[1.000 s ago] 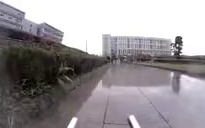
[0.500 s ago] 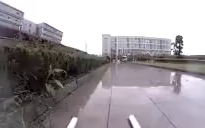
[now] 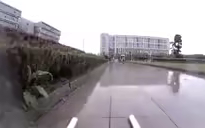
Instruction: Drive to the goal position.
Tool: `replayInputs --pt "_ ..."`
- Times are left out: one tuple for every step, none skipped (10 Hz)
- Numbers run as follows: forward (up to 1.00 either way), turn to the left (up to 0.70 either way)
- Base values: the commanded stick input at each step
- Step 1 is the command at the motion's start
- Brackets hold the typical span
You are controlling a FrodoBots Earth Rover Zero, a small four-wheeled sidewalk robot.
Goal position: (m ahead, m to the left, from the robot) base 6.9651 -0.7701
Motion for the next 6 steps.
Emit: replayInputs --pt "0.7 0.0" --pt "0.7 0.0" --pt "0.7 0.0" --pt "0.7 -0.02" --pt "0.7 -0.09" --pt "0.7 -0.14"
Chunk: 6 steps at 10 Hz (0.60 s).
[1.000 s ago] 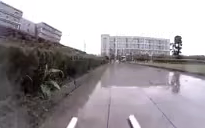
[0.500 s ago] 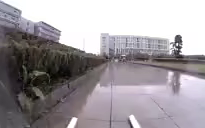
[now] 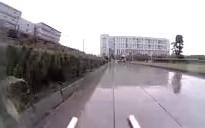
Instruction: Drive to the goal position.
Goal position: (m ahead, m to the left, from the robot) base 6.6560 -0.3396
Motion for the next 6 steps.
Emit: replayInputs --pt "0.7 -0.14" --pt "0.7 -0.14" --pt "0.7 -0.11" --pt "0.7 -0.02" --pt "0.7 0.0" --pt "0.7 0.0"
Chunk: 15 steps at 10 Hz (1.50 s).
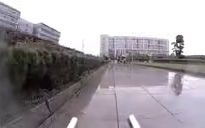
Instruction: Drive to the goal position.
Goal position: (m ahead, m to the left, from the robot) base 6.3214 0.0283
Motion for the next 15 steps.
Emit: replayInputs --pt "0.7 0.0" --pt "0.7 0.0" --pt "0.7 0.0" --pt "0.7 0.0" --pt "0.7 0.0" --pt "0.7 0.0" --pt "0.7 0.0" --pt "0.7 0.0" --pt "0.7 0.0" --pt "0.7 0.0" --pt "0.7 0.0" --pt "0.7 0.0" --pt "0.7 0.0" --pt "0.7 0.0" --pt "0.7 0.0"
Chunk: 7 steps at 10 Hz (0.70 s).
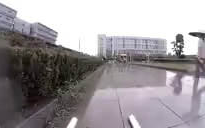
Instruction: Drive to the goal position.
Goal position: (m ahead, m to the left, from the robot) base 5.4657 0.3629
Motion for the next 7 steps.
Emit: replayInputs --pt "0.7 0.0" --pt "0.7 -0.14" --pt "0.7 -0.14" --pt "0.7 -0.14" --pt "0.7 -0.13" --pt "0.7 -0.01" --pt "0.7 0.0"
